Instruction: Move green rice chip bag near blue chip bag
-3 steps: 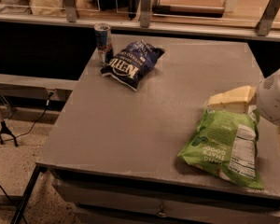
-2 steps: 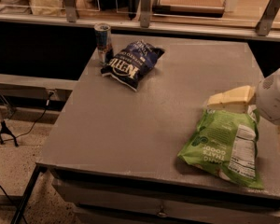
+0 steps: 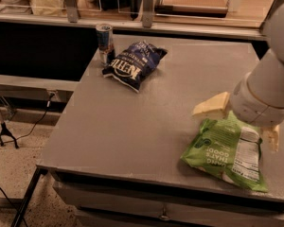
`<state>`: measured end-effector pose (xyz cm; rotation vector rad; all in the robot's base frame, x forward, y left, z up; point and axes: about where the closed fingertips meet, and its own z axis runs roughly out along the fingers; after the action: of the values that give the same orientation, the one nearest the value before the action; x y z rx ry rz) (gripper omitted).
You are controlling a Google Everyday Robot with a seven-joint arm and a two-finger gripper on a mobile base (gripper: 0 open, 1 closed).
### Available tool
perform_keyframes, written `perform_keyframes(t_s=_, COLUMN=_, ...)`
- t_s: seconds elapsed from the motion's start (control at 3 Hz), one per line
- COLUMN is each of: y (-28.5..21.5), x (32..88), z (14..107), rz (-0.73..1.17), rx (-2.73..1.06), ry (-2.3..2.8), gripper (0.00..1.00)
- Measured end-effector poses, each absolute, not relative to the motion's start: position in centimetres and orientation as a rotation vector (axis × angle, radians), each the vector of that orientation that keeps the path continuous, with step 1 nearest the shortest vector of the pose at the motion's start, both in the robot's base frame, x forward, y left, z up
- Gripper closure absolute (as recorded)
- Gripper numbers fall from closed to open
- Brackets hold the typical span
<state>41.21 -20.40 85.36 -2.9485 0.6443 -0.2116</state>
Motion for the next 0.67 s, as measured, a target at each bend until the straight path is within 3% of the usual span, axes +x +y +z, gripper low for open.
perform_keyframes(t_s=0.67, y=-18.5, x=42.5, z=82.8, rz=-0.188, rx=-3.142, ry=0.606, gripper=0.00)
